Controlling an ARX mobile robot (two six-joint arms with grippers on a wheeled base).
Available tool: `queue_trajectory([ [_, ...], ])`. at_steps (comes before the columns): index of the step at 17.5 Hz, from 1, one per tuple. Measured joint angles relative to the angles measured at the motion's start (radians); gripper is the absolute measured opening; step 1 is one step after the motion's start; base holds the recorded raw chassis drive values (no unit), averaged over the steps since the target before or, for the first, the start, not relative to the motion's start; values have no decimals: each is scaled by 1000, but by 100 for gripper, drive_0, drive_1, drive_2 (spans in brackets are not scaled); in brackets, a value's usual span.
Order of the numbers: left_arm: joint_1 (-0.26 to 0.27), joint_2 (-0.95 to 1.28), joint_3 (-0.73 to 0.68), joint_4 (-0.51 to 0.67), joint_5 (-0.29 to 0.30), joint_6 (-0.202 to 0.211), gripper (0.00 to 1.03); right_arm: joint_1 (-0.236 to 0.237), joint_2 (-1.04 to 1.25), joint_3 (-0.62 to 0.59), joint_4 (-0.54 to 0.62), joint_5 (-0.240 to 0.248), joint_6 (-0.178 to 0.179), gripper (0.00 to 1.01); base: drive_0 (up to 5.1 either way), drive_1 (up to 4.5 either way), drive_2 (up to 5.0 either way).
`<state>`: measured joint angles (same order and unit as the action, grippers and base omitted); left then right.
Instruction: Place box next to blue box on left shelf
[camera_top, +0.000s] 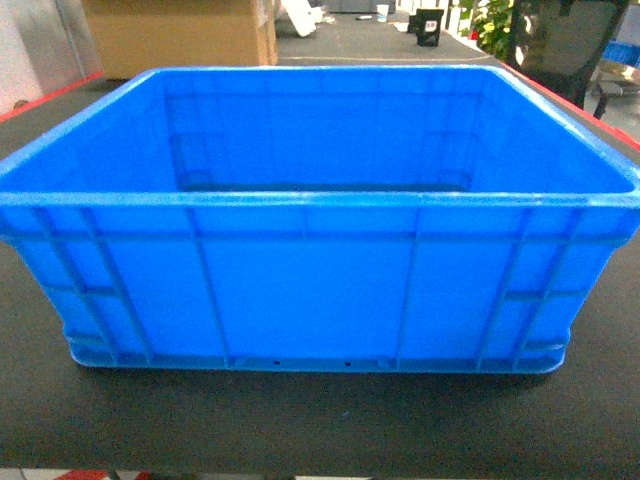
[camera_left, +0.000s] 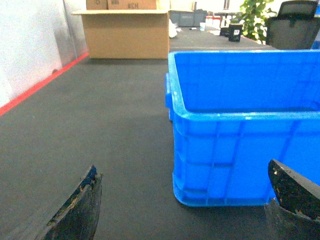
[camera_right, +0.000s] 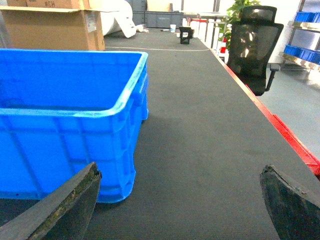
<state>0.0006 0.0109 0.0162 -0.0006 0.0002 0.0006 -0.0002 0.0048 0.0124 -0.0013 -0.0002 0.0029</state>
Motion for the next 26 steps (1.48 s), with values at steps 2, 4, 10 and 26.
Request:
queue_trajectory([
  [2, 0, 0, 0, 6, -1, 0, 98, 0, 0, 0, 6, 0, 0, 98, 0, 0, 0],
  [4, 0, 0, 0, -7, 0, 0, 98, 0, 0, 0, -3, 0, 0, 98, 0, 0, 0],
  [10, 0, 0, 0, -5, 0, 0, 98, 0, 0, 0, -4, 0, 0, 98, 0, 0, 0],
  [26, 80, 729, 343, 383, -84, -23, 98, 142, 666, 315, 255, 206, 127, 98, 0, 0, 0],
])
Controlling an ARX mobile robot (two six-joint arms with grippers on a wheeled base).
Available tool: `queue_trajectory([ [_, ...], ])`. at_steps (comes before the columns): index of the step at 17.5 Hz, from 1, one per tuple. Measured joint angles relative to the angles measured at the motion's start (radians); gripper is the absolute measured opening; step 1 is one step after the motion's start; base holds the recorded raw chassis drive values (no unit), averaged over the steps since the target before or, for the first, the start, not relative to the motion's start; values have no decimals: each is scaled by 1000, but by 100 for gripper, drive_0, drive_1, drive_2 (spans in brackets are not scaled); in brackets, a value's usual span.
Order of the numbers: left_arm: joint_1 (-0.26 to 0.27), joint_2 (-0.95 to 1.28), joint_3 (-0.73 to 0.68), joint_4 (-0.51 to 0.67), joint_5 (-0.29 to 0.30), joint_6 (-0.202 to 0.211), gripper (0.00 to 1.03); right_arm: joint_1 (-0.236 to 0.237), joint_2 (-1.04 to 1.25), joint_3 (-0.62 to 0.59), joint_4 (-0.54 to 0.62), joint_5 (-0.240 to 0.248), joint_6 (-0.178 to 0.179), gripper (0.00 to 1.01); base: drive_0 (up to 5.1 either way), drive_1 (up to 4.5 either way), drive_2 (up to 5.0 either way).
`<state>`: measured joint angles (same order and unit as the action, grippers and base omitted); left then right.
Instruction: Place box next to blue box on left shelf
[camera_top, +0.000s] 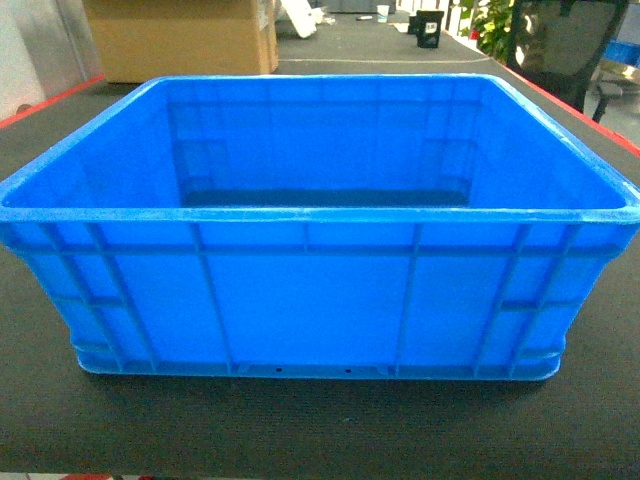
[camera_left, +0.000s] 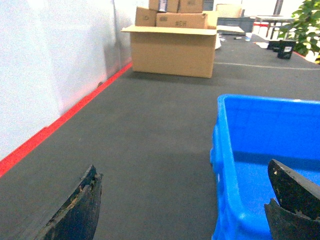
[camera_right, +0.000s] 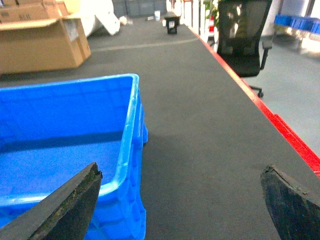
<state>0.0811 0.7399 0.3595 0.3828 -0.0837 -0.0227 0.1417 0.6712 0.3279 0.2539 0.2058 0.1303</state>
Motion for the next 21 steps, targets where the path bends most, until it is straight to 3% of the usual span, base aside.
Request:
queue_trajectory([
  [2, -12, 301, 224, -66, 46, 3, 98, -12, 274, 191, -62, -94, -10, 98, 0, 0, 0],
  [4, -41, 511, 365, -139, 32, 8, 98, -2, 474, 325, -100, -126, -16, 98, 0, 0, 0],
  [7, -89, 753, 572, -234, 8, -1, 98, 27, 750, 542, -128, -124, -7, 98, 0, 0, 0],
  [9, -119, 868, 678, -270, -13, -8, 98, 36, 912, 648, -141, -112, 19, 98, 0, 0, 0],
  [12, -131, 985, 743, -321, -26, -23, 98, 36, 1041, 684, -136, -99, 53, 98, 0, 0, 0],
  [15, -132, 1054, 793, -389, -30, -39, 98, 42, 1074, 702, -139, -91, 62, 98, 0, 0, 0],
  [17, -136, 1066, 813, -460, -21, -65, 80, 43, 1080, 705, -144, -90, 60, 94, 0, 0, 0],
  [18, -135, 1070, 826, -487, -29, -89, 60, 42, 1082, 713, -160, -90, 58, 73, 0, 0, 0],
  [19, -134, 1070, 838, -532, -2, -121, 34, 42, 1085, 721, -172, -87, 52, 48, 0, 0, 0],
  [20, -134, 1067, 840, -547, -6, -122, 24, 42, 1088, 724, -177, -79, 51, 37, 0, 0, 0],
  [21, -135, 1066, 840, -549, -8, -120, 23, 42, 1088, 725, -178, -77, 50, 35, 0, 0, 0],
])
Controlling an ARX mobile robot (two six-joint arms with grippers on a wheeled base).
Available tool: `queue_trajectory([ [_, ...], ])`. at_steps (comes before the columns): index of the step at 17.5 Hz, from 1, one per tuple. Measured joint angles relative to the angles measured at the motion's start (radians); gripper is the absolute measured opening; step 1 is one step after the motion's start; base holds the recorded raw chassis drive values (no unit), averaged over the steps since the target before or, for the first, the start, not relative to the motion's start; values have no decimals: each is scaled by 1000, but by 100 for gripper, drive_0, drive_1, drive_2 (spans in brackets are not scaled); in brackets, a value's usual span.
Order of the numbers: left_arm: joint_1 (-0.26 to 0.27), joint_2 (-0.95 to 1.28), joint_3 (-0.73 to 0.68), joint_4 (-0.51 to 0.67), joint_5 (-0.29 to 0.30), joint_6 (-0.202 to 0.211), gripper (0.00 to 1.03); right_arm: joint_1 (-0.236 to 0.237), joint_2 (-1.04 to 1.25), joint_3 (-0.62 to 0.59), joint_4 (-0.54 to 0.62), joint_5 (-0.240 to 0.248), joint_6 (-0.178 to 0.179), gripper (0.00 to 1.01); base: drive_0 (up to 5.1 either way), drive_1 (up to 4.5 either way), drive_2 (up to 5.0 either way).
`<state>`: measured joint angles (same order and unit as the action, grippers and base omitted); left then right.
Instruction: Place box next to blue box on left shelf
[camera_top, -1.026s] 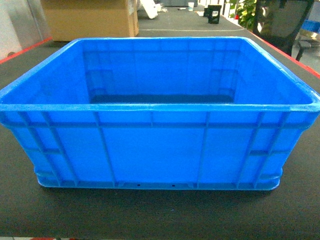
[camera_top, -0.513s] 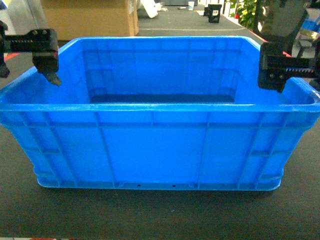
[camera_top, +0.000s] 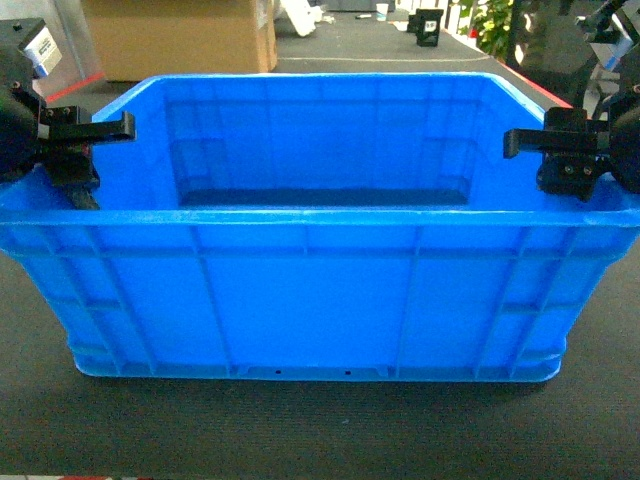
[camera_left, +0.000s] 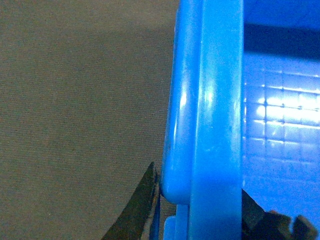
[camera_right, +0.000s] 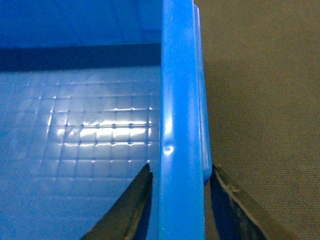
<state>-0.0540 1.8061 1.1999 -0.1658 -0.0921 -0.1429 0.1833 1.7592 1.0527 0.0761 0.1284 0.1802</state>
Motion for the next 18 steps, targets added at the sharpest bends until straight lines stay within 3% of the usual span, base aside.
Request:
queue_trajectory([
  [4, -6, -24, -21, 6, -22, 19, 20, 6, -2, -1, 8, 31, -9, 20, 0, 0, 0],
  [8, -37, -171, -217, 222, -97, 76, 19, 22, -110, -147, 108, 72, -5, 19, 0, 0, 0],
  [12, -62, -475, -443, 393, -111, 63, 19, 54, -397, -341, 249, 141, -42, 19, 0, 0, 0],
  [14, -90, -636, -560, 387, -148, 58, 19, 61, -525, -433, 255, 148, -54, 19, 0, 0, 0],
  [18, -128, -866, -712, 250, -180, 35, 19, 120, -739, -599, 182, 194, -57, 19, 0, 0, 0],
])
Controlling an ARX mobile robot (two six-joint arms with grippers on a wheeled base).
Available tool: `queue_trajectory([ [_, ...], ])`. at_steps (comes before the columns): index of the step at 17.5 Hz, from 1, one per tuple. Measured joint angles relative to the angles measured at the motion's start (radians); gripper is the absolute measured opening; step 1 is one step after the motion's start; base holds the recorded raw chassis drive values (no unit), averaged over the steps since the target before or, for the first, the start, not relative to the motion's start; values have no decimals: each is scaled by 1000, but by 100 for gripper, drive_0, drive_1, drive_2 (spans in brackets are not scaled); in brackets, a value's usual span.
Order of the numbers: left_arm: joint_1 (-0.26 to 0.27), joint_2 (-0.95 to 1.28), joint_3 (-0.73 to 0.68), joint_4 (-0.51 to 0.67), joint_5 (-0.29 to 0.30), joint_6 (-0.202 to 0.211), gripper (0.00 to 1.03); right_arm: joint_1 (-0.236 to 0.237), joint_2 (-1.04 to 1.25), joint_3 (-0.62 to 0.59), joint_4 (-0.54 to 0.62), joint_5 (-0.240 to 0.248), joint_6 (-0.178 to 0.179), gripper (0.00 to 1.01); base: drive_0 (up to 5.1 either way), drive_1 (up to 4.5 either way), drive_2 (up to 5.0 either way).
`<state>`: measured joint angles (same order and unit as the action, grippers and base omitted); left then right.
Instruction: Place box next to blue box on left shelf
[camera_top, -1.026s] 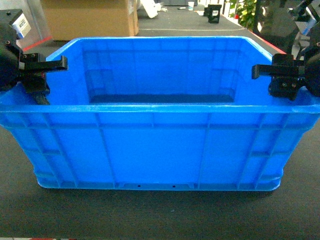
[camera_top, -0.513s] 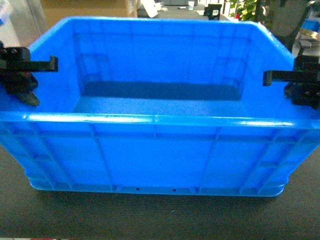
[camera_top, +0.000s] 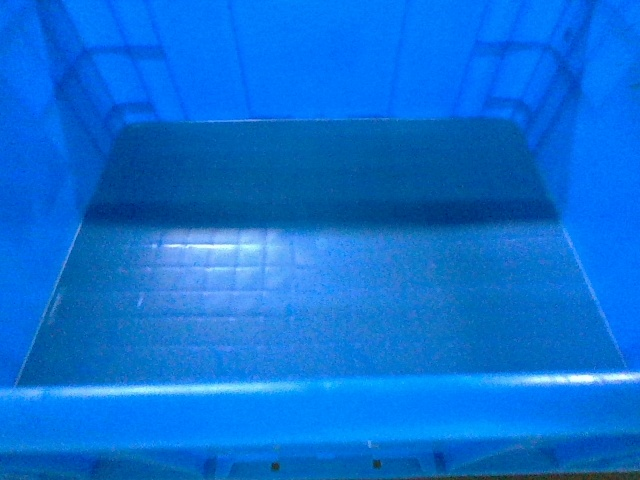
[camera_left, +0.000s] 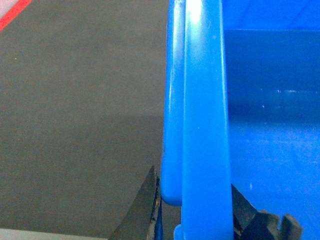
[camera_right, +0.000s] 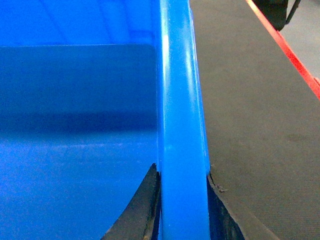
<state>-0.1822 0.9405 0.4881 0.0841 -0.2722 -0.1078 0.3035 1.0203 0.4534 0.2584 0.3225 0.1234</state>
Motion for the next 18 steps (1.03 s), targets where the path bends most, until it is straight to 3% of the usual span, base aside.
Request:
queue_trajectory([
  [2, -24, -89, -23, 19, -31, 11, 19, 38, -82, -29, 39, 63, -30, 19, 0, 0, 0],
  [3, -27, -106, -21, 47, -32, 13, 19, 37, -105, -27, 62, 72, -46, 19, 0, 0, 0],
  [18, -29, -98, -23, 26, -32, 11, 18, 38, -97, -25, 49, 75, -57, 19, -46, -46, -46],
])
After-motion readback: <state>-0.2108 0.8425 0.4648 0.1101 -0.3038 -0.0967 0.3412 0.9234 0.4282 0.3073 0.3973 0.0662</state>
